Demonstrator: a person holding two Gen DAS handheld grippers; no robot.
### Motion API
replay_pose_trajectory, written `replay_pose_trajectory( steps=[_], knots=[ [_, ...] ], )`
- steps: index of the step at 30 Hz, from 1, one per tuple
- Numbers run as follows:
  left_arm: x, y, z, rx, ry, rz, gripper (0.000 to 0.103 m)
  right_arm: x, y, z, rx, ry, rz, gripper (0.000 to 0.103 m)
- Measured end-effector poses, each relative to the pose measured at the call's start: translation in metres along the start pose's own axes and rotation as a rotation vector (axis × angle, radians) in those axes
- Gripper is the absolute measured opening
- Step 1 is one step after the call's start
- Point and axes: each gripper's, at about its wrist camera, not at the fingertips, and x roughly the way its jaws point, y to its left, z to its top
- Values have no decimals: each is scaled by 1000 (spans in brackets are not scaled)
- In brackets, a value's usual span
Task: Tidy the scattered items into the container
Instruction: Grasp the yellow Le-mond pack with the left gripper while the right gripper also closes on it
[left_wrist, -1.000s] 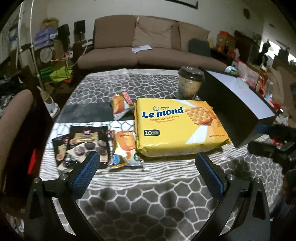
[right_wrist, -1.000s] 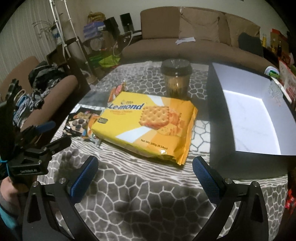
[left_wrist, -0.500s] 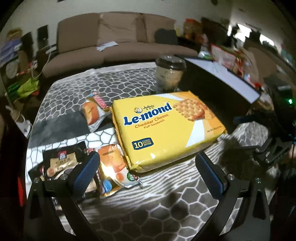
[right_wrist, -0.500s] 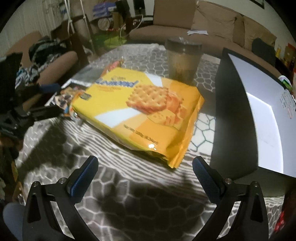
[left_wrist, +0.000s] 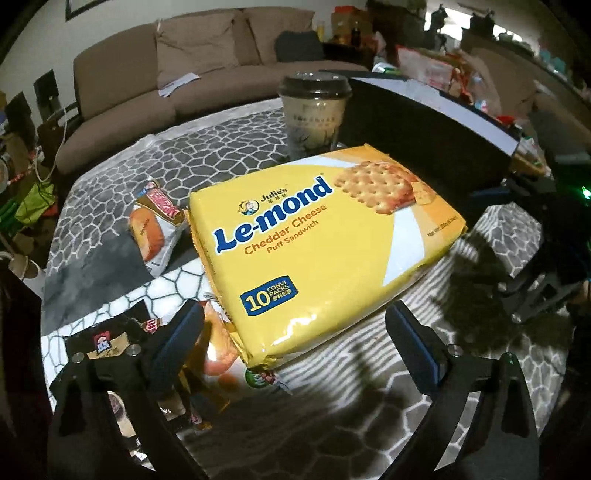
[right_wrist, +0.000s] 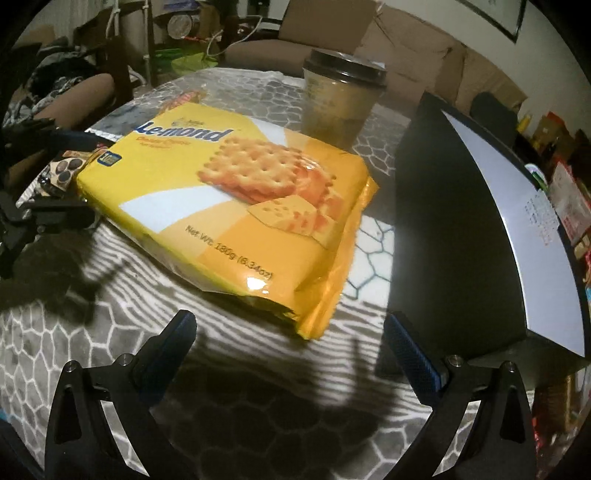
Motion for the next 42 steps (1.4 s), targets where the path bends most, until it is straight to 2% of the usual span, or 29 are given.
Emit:
replay_pose_trajectory(
  steps=[3, 7, 8, 9, 11, 14, 17, 23, 27, 34, 39, 42],
  knots=[
    [7, -1, 0, 23, 17, 10, 81, 6, 2, 4, 0, -3, -25, 103],
    [11, -5, -2, 40, 16, 8, 81, 9, 3, 5, 25, -22, -6, 102],
    [11, -4, -1, 35, 12, 5, 80, 11, 4, 4, 34, -18, 15, 99],
    [11, -3, -1, 29, 8, 0, 80, 14, 5, 4, 45, -6, 21, 89],
    [10, -1, -2, 19, -1, -14, 79, 17, 8, 3, 44, -2, 27, 87],
    [7, 0, 0, 10, -6, -41, 75, 14, 6, 2, 44, -28, 22, 69],
    [4, -2, 2, 0, -4, -56, 75, 11, 0, 2, 46, -18, 47, 61],
    [-6, -18, -5, 21, 12, -73, 75, -3, -4, -9, 8, -4, 68, 59],
    [-19, -39, -20, 38, 28, -81, 75, -20, -3, -30, -12, 8, 89, 59],
    [-47, -94, -53, 73, 70, -103, 75, -68, -7, -85, -48, 35, 147, 59],
    [-58, -140, -65, 104, 105, -102, 75, -94, -16, -114, -45, 52, 171, 58],
    [-63, -163, -69, 89, 111, -130, 75, -106, -27, -136, -41, 60, 170, 59]
  ],
)
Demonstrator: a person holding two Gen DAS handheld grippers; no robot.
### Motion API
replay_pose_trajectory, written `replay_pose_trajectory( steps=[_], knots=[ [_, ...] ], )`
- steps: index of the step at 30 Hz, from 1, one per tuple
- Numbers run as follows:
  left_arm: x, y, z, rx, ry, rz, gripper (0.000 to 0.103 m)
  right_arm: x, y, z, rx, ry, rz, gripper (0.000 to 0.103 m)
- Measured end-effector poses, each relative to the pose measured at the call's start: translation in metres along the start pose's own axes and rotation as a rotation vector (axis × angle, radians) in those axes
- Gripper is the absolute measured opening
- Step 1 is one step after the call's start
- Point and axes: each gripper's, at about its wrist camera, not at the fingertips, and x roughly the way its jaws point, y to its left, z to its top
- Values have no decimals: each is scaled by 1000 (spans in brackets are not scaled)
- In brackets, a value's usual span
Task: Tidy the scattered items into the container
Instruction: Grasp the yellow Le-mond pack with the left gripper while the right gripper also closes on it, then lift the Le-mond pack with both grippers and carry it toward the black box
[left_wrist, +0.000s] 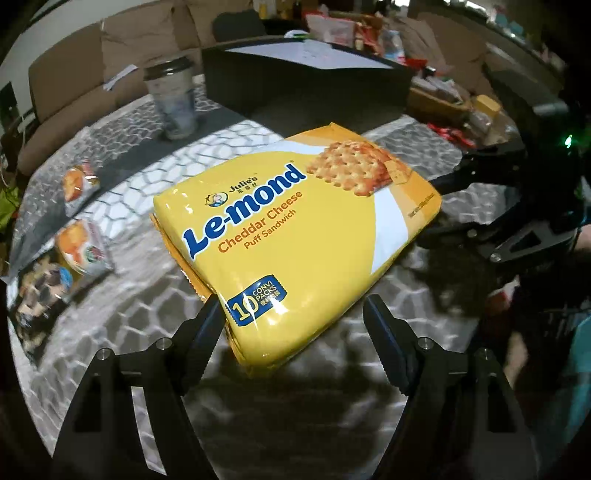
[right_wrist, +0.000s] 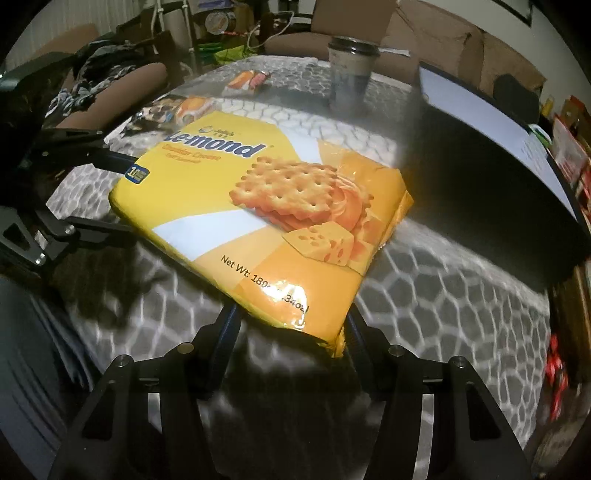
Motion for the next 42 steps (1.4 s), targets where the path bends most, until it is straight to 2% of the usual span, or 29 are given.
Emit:
replay_pose_trajectory(
  steps=[4, 7, 9, 10, 12, 14, 18, 21, 22, 25, 28, 33, 38, 42],
  knots=[
    [1, -33, -5, -6, 3, -27, 75, -16, -16, -28, 30, 13, 21, 61],
    [1, -47, -7, -24, 8, -29, 75, -26, -30, -42, 74, 30, 73, 62],
    [0, -47, -5, -68, 21, -43, 79, -31, -42, -44, 125, 36, 124, 71],
    [-1, -44, -3, -103, 22, -60, 81, -34, -47, -45, 148, 34, 141, 80],
    [-6, -34, 1, -173, 10, -115, 91, -42, -65, -45, 236, 10, 204, 83],
    [-11, -23, 3, -260, -14, -171, 96, -45, -84, -43, 322, -7, 265, 85],
    [-13, 5, 7, -434, -68, -286, 98, -33, -116, -34, 504, -4, 409, 88],
    [-1, 28, 3, -570, -82, -355, 98, -7, -142, -38, 681, 37, 534, 88],
    [4, 37, -1, -627, -88, -387, 98, 3, -148, -39, 746, 48, 594, 88],
    [17, 58, -17, -795, -106, -483, 98, 23, -160, -42, 847, 86, 697, 88],
    [23, 73, -26, -869, -149, -572, 98, 31, -160, -34, 818, 93, 718, 88],
    [37, 79, -25, -892, -133, -616, 99, 43, -154, -23, 762, 114, 740, 88],
    [28, 85, -25, -891, -149, -583, 99, 46, -153, -20, 752, 115, 737, 88],
    [13, 104, -43, -951, -180, -548, 100, 43, -148, -18, 697, 105, 712, 87]
  ],
)
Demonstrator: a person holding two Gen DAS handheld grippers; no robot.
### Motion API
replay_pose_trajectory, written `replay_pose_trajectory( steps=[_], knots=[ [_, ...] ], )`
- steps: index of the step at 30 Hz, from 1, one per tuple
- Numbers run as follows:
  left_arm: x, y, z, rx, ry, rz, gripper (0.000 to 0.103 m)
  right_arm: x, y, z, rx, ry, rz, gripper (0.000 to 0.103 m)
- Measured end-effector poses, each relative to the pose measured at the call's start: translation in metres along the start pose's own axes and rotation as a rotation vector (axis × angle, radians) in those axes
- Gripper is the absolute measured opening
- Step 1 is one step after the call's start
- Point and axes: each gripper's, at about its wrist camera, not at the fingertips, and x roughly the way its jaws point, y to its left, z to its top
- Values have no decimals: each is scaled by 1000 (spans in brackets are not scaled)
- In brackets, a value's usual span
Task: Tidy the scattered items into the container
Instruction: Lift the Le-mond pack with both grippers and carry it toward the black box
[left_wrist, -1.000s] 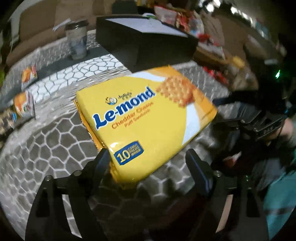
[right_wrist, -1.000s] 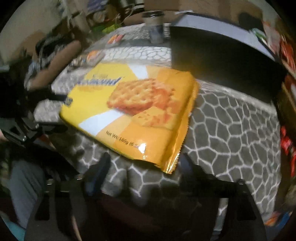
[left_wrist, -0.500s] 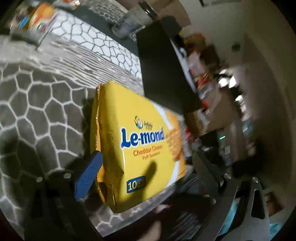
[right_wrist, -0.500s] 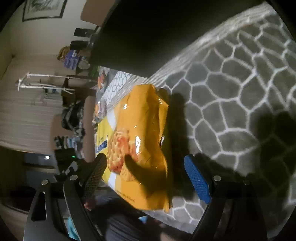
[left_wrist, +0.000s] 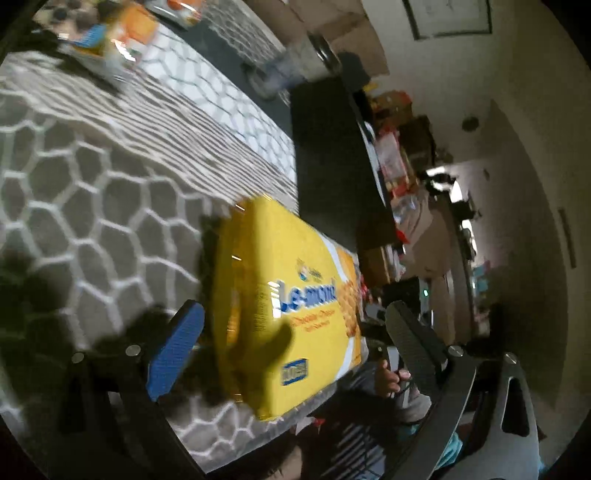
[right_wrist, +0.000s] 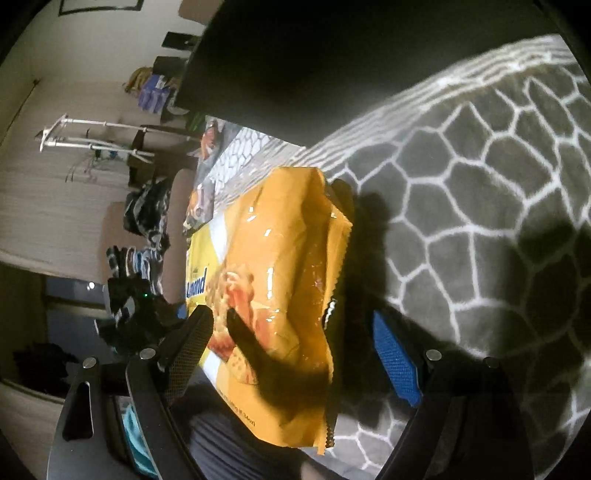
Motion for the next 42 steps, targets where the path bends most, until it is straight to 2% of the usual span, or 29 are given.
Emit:
replay_pose_trajectory(
  steps=[1, 2, 5, 10, 15, 19, 24, 28, 29, 31, 34, 37, 41, 42],
  knots=[
    [-2, 6, 1, -14, -3, 10, 100, 3, 0, 0, -8, 3, -16, 82],
    [0, 11, 2, -29, 1, 16, 100, 7, 1, 0, -14, 11, -40, 73],
    [17, 18, -2, -71, 40, 17, 100, 6, -3, -1, -6, -8, -32, 69],
    [52, 10, -12, -59, 116, 4, 100, 7, 2, -1, -50, -6, -72, 69],
    [73, -2, -14, -59, 117, 12, 102, 6, -2, 0, -55, 2, -58, 68],
    [70, -6, -19, -121, 106, -60, 102, 0, -15, 2, -34, -2, -5, 63],
    [75, -31, -21, -59, 146, -85, 103, -7, -24, 5, -17, -19, 13, 62],
    [70, -31, -14, -63, 78, -204, 103, -14, -35, 4, 1, -35, 48, 62],
    [73, -25, -12, -82, 67, -205, 103, -14, -35, 3, -10, -34, 45, 62],
    [89, -6, -10, -155, 83, -159, 103, -12, -34, 4, -24, -33, 38, 62],
    [99, -8, -14, -129, 67, -137, 102, -13, -35, 4, -18, -41, 40, 61],
    [102, -8, -17, -137, 56, -100, 99, -11, -29, 4, -38, -23, 17, 69],
    [104, -17, -20, -118, 52, -77, 72, -9, -2, 2, -110, -4, -128, 92],
    [107, -24, -21, -100, 61, -69, 72, -10, 2, 2, -121, -6, -151, 95]
  ],
)
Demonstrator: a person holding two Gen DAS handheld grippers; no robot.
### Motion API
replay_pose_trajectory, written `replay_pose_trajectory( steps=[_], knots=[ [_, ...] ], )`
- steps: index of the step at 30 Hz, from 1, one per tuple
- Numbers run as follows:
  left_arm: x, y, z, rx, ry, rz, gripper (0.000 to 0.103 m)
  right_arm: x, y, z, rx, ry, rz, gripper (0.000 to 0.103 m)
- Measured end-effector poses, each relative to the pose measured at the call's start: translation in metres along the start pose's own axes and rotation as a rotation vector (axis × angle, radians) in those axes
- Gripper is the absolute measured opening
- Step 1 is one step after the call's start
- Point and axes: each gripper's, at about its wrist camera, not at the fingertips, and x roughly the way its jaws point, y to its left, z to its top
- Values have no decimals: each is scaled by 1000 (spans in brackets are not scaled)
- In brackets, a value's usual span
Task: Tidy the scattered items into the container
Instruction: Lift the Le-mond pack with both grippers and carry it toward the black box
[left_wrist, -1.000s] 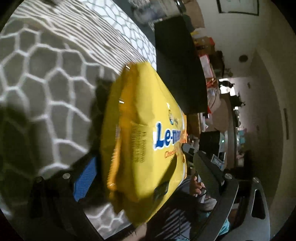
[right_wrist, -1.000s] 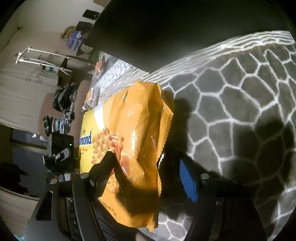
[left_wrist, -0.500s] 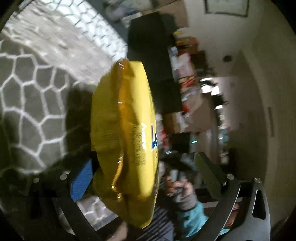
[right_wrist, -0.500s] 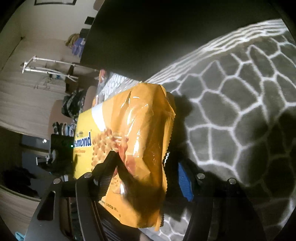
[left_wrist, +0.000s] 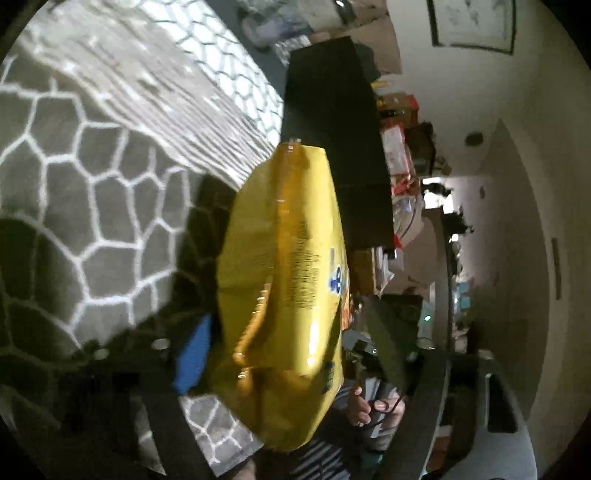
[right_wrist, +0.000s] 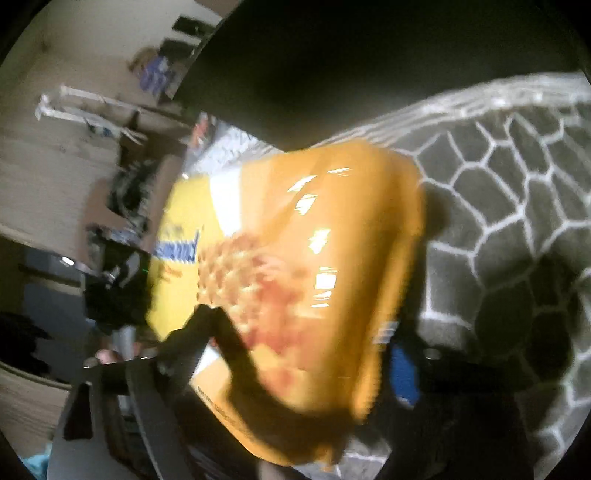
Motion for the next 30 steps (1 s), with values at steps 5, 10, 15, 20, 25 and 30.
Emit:
replay_pose_trajectory(
  steps=[5, 10, 15, 20, 25, 30],
  knots=[
    [18, -27, -4, 32, 51, 48, 68, -28, 4, -1, -35, -67, -173, 100],
    [25, -37, -4, 41, 65, 22, 68, -69, 28, -23, -194, -186, -367, 100],
    [33, -60, 4, 39, 88, 49, 68, -77, 86, -59, -447, -218, -333, 100],
    [25, -73, -18, 45, 108, 63, 68, -31, 147, -95, -770, -180, -371, 100],
    [26, -86, -22, 57, 124, 58, 68, 18, 163, -101, -939, -181, -535, 98],
    [25, -89, -24, 51, 123, 46, 69, 4, 148, -98, -885, -249, -555, 70]
  ],
)
